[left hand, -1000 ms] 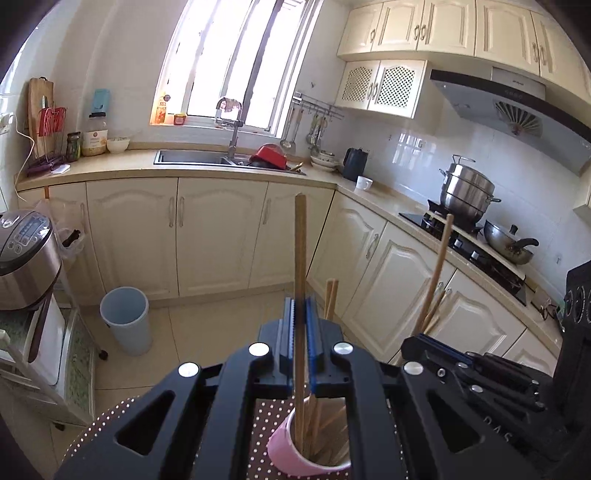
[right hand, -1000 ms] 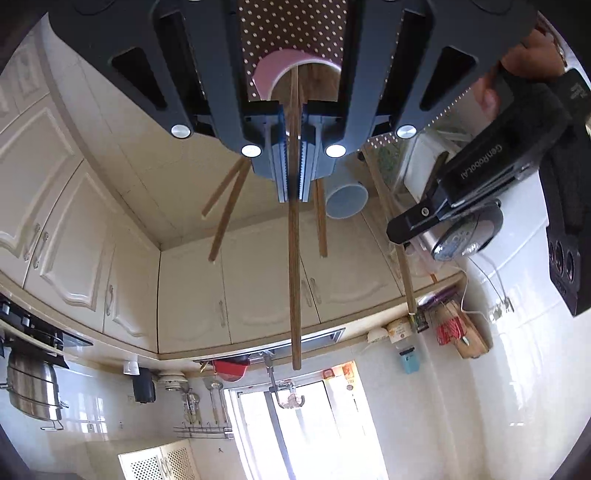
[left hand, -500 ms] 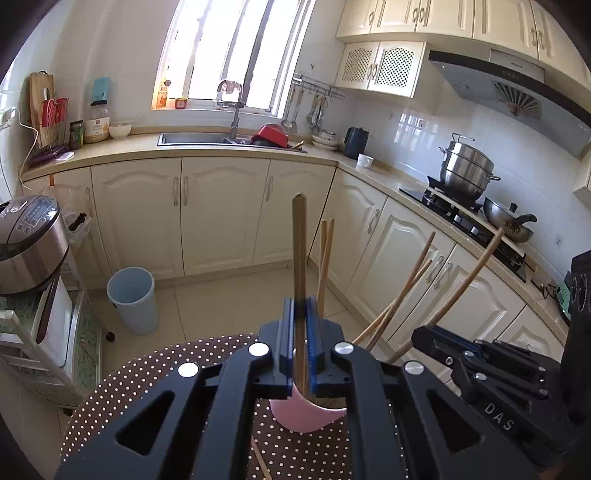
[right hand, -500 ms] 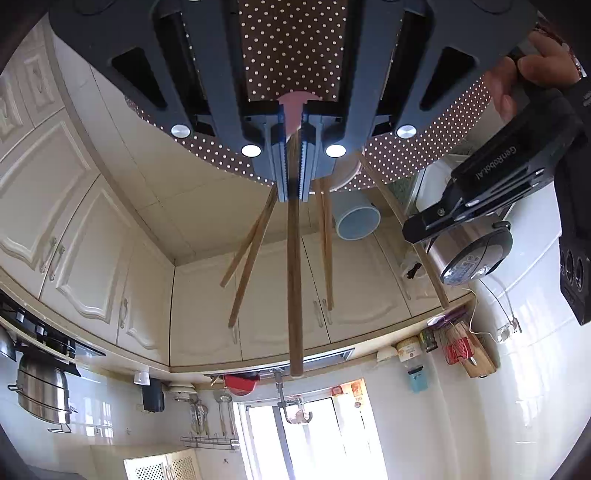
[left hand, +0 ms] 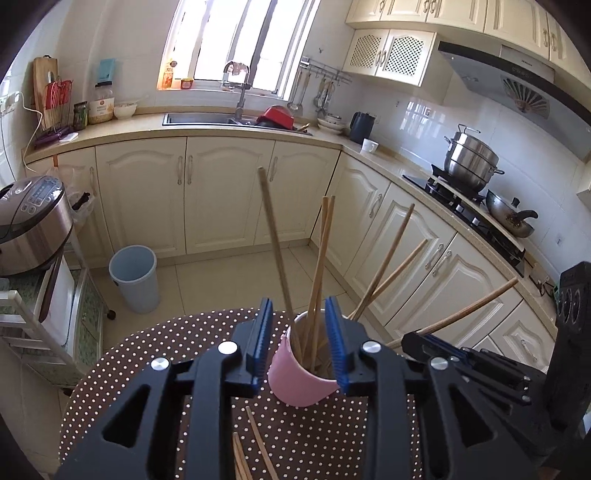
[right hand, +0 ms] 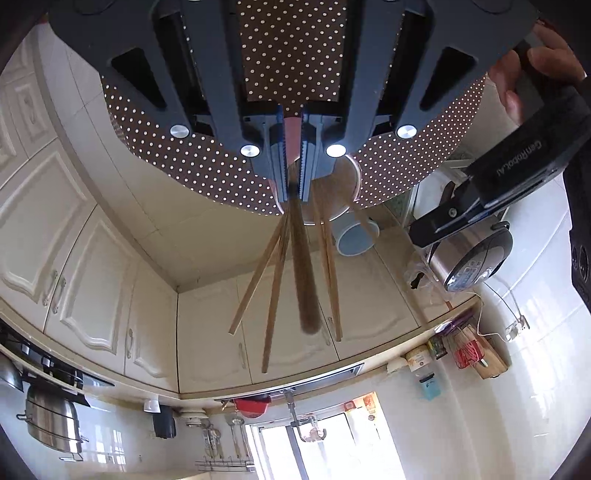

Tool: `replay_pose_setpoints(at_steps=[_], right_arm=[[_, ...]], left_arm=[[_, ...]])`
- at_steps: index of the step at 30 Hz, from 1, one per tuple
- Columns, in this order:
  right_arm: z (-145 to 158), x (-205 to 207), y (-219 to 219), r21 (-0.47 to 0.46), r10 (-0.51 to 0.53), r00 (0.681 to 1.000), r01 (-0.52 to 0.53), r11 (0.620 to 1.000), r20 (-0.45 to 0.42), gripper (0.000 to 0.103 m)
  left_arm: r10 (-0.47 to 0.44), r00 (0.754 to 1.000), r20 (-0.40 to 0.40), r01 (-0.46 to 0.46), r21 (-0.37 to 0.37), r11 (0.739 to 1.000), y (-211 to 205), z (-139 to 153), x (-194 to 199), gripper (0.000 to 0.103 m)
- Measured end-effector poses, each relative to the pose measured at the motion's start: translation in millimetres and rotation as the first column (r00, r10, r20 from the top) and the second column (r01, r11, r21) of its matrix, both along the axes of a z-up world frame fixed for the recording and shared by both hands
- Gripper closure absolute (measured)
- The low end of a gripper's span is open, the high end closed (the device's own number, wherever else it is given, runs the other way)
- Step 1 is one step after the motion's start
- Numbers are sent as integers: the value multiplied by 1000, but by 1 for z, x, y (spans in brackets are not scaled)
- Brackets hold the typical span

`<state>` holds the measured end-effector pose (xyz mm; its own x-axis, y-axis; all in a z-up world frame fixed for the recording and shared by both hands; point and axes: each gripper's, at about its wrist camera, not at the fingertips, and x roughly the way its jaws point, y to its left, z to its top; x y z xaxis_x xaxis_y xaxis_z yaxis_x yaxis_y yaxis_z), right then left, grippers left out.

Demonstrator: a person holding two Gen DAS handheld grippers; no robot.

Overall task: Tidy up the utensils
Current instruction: 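Open both tools to release the chopsticks into the pink cup, then lower the right tool onto a chopstick and close it while the left tool grasps one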

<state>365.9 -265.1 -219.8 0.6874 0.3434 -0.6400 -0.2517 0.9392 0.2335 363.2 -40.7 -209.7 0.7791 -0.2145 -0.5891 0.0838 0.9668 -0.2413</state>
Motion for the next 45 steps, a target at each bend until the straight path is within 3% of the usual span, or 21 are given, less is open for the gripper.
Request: replay_pose_setpoints(at_steps=[11, 14, 15, 16, 24, 36, 40, 45], right_arm=[[7, -17, 0, 4, 4, 1000, -4, 1000, 0, 94], [9, -22, 2, -2, 9, 1000, -9, 1000, 8, 74], [9, -24, 3, -1, 8, 1000, -8, 1000, 12, 55], [11, -27, 3, 1, 7, 1000, -7, 1000, 24, 52], [2, -42, 11, -32, 35, 999, -35, 999, 11, 52], [-63, -57, 33, -57, 85, 981, -97, 994, -175, 52], [-77, -58, 40, -63, 98, 972, -114, 992, -216, 52], [-86, -58, 44, -63, 105, 965, -123, 990, -240, 52]], left_arm=[[45, 995, -93, -50, -48, 998, 31, -7, -20, 64], [58, 988, -142, -69, -71, 995, 42, -17, -26, 62], [62, 986, -157, -75, -76, 994, 46, -20, -27, 62], [66, 982, -179, -83, -85, 993, 50, -25, -30, 62], [68, 938, -339, -94, -62, 994, 61, -69, -45, 62], [38, 847, -530, 16, 96, 995, 38, -145, -57, 62], [42, 832, -554, 20, 107, 994, 36, -158, -61, 62], [41, 839, -543, 43, 141, 989, 29, -163, -59, 61]])
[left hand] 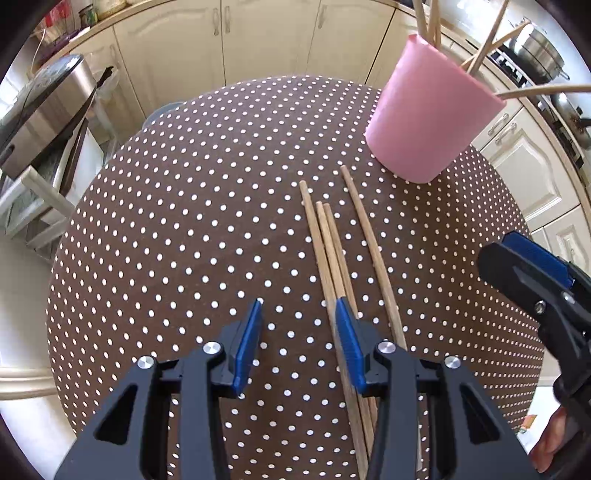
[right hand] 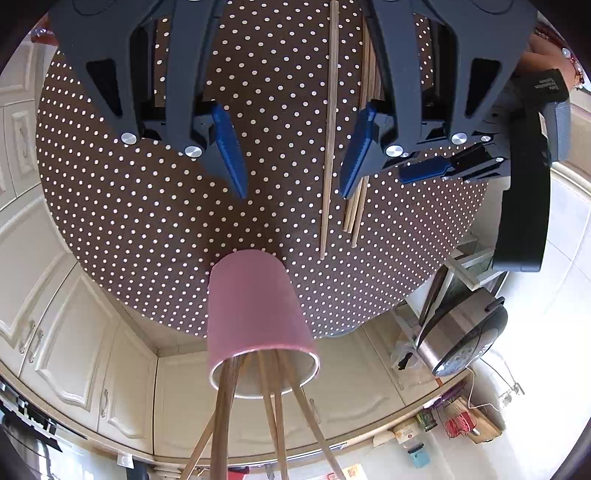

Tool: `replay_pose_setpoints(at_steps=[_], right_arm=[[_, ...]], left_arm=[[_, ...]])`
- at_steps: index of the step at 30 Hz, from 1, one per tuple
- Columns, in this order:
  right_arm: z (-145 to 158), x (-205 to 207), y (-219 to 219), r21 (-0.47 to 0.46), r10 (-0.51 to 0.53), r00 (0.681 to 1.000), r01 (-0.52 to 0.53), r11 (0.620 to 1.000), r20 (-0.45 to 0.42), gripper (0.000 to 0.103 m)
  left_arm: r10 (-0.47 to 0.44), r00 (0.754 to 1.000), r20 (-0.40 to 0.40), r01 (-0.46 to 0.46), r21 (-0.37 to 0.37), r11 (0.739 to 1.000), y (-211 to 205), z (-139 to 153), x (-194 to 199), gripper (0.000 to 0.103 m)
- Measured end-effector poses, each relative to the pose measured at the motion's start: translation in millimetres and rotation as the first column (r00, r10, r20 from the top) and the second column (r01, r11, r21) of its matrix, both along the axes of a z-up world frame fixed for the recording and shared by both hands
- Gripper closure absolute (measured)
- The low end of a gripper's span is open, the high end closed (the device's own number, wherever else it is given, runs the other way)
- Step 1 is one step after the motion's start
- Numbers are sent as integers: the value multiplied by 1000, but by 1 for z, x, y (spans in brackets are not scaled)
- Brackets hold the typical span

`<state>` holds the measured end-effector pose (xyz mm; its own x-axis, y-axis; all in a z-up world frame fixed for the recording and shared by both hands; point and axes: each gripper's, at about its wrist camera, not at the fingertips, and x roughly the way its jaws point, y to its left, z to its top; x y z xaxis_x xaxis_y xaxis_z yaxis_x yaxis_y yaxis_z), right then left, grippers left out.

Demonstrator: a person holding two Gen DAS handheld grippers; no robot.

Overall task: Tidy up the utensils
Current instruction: 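Lower the right tool onto a chopstick and close it while the left tool grasps one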

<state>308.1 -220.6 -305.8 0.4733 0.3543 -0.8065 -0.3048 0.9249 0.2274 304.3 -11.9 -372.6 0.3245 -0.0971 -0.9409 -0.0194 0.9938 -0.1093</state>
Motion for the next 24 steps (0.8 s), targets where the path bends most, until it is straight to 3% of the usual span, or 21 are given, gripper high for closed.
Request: replay_pose_setpoints(at_steps=[8, 16, 21, 24], right_arm=[[-10, 7, 5, -12, 6, 999, -7, 1000, -36, 52], [-28, 17, 17, -53, 57, 988, -65, 996, -141, 52], [-39, 28, 25, -76, 72, 977, -89, 993, -203, 56], [-40, 31, 35, -89, 102, 973, -122, 989, -207, 60]], left_arm=[[2, 999, -50, 1, 55, 998, -23, 0, 28, 58], [5, 996, -90, 0, 48, 999, -24, 3, 55, 59], [-15, 996, -88, 18, 37, 999, -14, 2, 54, 62], [-6, 996, -88, 7, 20, 1000, -2, 1, 53, 70]])
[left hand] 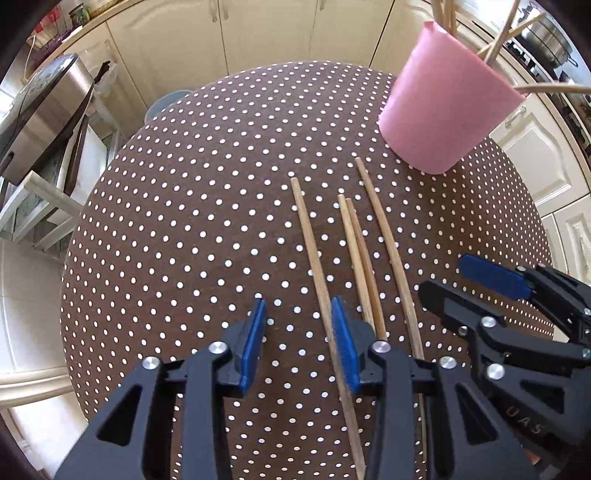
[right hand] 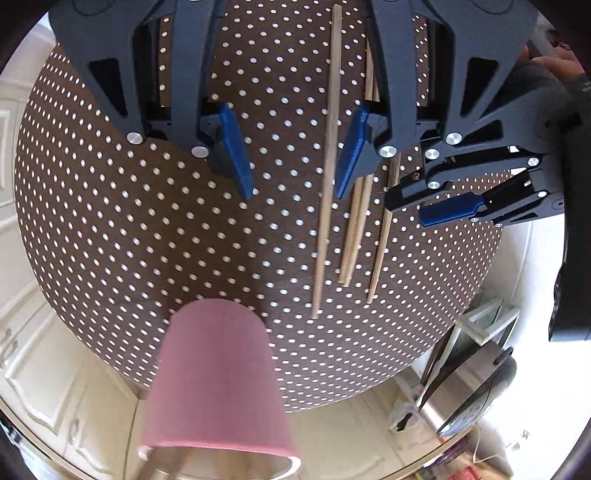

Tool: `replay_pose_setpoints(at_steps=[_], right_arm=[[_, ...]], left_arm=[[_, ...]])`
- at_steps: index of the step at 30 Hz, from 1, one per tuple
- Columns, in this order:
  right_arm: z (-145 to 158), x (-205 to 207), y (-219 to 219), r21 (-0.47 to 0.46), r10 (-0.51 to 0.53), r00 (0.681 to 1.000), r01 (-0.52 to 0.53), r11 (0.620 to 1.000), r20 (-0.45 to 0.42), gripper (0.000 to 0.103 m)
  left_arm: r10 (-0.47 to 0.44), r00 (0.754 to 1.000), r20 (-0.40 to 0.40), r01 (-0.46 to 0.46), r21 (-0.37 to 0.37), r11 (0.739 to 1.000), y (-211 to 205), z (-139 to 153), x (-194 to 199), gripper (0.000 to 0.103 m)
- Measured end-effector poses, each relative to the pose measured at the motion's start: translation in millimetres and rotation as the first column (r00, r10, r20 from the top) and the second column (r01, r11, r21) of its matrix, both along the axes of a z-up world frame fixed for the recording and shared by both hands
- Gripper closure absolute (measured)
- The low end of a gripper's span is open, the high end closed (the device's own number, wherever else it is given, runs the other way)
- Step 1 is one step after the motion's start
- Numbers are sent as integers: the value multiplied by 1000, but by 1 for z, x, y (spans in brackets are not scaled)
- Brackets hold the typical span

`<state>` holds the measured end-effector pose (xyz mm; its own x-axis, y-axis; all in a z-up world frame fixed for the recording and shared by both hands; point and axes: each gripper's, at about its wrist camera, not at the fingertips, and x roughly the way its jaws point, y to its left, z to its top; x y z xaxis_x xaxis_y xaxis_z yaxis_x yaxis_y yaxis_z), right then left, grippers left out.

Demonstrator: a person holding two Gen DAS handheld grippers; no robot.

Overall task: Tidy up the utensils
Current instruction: 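Lower the right tool onto a chopstick and close it while the left tool grasps one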

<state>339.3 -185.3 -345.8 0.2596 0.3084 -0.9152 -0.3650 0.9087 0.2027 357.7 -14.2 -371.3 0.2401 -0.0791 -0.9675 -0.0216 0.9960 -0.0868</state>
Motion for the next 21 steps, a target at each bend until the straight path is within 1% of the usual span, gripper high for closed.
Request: replay_pose_setpoints(at_steps=[1, 3, 5, 8, 11, 12, 13, 14, 15, 17, 21], right_arm=[[-2, 1, 4, 0, 13, 1000, -13, 1000, -10, 64], [-6, 4, 11, -7, 26, 999, -27, 1000, -26, 68], [-10, 5, 19, -22, 37, 999, -38, 999, -35, 68], [-10, 10, 32, -54, 58, 998, -60, 997, -38, 70], [-10, 13, 50, -139, 100, 995, -102, 985, -28, 74], [-10, 13, 57, -181, 120, 993, -122, 976, -21, 76], [-11, 12, 62, -206, 134, 991, -135, 969, -16, 78], [-12, 11, 67, -236, 147, 989, -145, 961, -7, 80], [-12, 11, 70, -252, 151, 989, -146, 957, -1, 83], [-12, 14, 72, -253, 139, 990, -135, 958, -1, 90], [-11, 22, 68, -233, 135, 991, -136, 963, -17, 95]], left_arm=[[3, 1000, 1, -3, -6, 1000, 5, 1, -2, 73], [9, 1000, 1, -9, -24, 1000, 12, 1, 0, 76], [12, 1000, 0, -12, -34, 999, 19, -1, -2, 79], [14, 1000, 6, -14, -49, 999, 26, 1, -1, 81], [18, 1000, 10, -17, -46, 999, 28, 0, -1, 81], [20, 1000, 13, -19, -44, 999, 28, 0, -1, 81], [22, 1000, 16, -21, -46, 999, 31, 1, -6, 84], [21, 1000, 17, -19, -82, 996, 33, -1, -13, 95], [33, 999, 16, -31, -106, 994, 35, -1, -13, 95], [36, 999, 14, -34, -104, 994, 31, 1, -18, 95], [17, 1000, 15, -16, -84, 996, 28, 3, -17, 96]])
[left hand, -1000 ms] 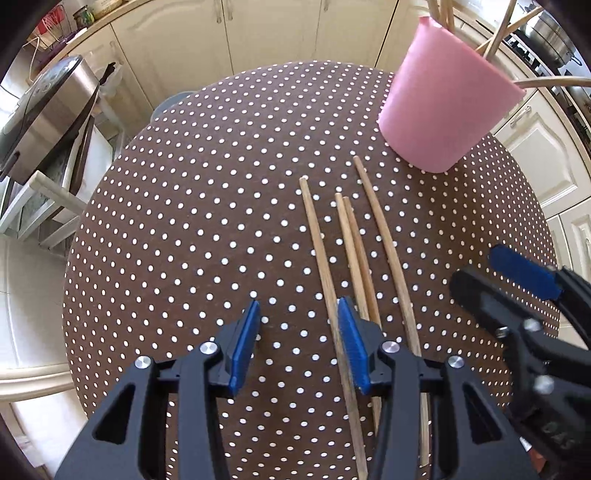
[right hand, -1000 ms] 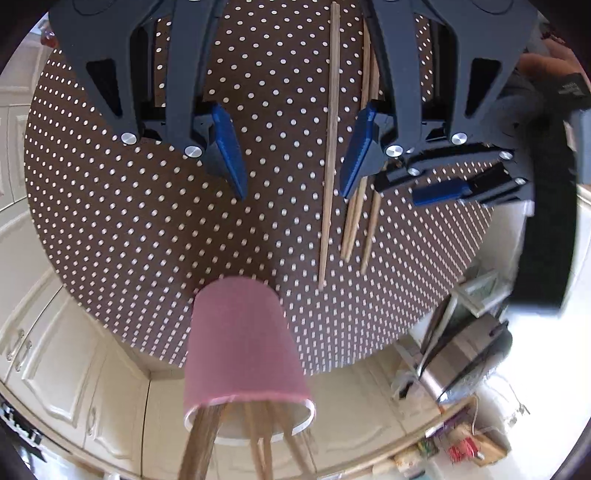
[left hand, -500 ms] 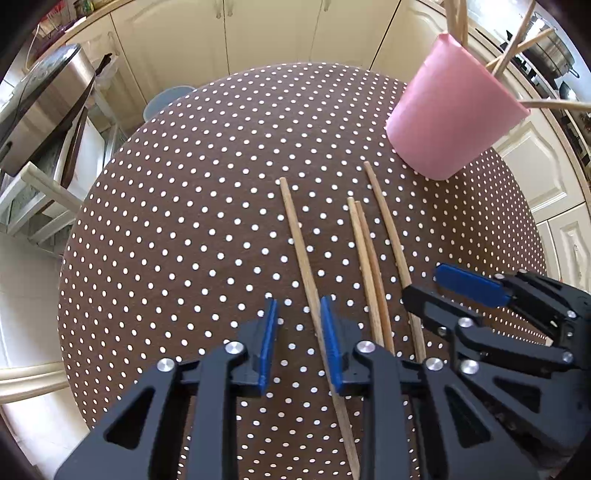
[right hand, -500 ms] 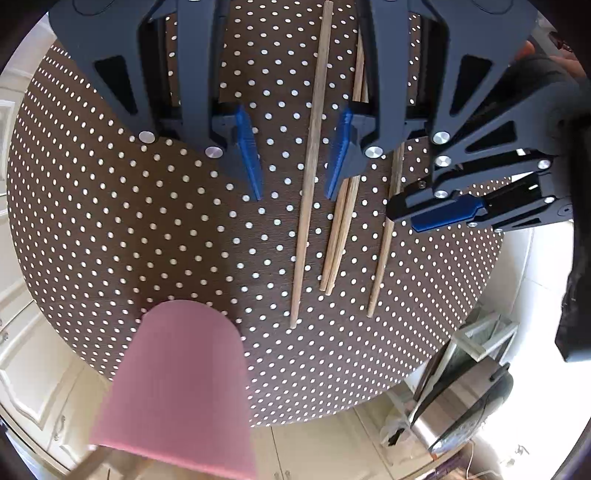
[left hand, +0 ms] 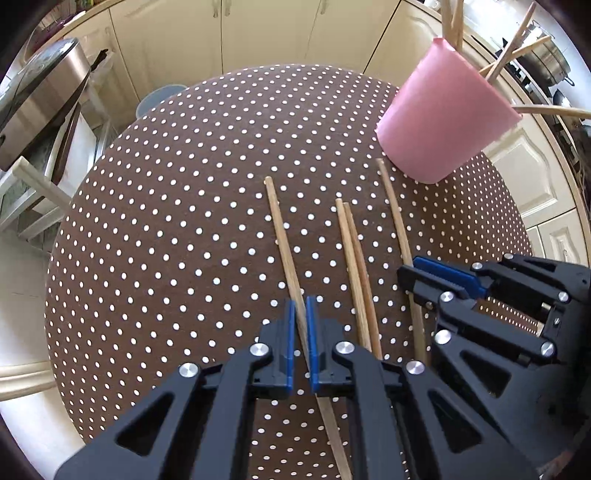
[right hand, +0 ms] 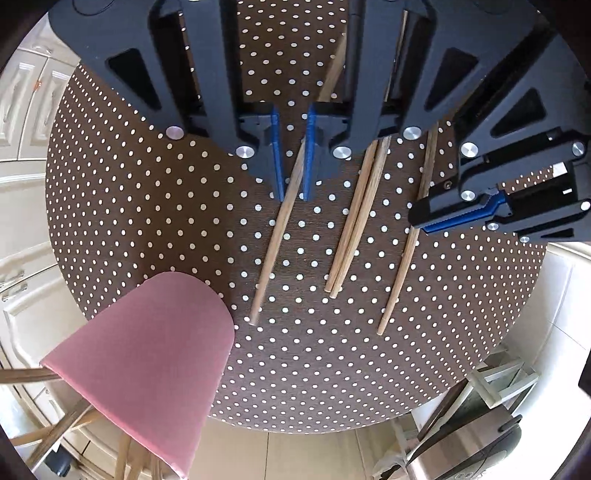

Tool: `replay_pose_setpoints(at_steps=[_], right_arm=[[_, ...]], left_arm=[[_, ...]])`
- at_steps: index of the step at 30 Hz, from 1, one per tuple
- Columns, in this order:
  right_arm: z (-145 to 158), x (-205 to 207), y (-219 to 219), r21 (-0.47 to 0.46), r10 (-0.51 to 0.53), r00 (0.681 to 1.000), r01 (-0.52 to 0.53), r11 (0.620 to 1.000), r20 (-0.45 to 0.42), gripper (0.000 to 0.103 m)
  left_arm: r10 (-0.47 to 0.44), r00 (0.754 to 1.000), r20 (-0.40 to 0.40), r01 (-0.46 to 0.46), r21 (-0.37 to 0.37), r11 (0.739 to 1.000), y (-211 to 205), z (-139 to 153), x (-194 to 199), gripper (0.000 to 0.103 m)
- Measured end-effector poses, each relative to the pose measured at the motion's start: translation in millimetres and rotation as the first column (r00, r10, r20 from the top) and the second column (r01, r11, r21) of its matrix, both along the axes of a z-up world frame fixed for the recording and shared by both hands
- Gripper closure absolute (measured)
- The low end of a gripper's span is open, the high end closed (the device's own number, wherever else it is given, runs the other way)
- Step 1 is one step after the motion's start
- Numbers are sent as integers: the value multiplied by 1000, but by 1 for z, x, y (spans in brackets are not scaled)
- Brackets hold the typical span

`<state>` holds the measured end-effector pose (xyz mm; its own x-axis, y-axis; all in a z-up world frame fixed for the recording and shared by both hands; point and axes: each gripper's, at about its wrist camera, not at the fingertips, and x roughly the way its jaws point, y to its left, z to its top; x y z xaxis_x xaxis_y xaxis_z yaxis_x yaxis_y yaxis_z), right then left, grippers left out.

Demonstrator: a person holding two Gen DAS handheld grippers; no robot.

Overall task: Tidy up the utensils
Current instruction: 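Lower the right tool onto a chopstick and close it while the left tool grasps one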

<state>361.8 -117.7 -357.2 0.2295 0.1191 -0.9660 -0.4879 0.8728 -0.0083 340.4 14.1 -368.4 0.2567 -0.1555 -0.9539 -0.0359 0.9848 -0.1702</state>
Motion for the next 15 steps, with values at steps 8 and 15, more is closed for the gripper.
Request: replay_pose_setpoints(at_steps=[8, 15], right_arm=[[6, 9, -42, 142, -70, 994, 81, 986, -85, 97], [24, 5, -75, 253, -110, 988, 134, 958, -109, 97]], left_arm=[[9, 1000, 11, -9, 2, 1000, -11, 2, 5, 103], [26, 1000, 18, -25, -43, 999, -5, 9, 10, 103]])
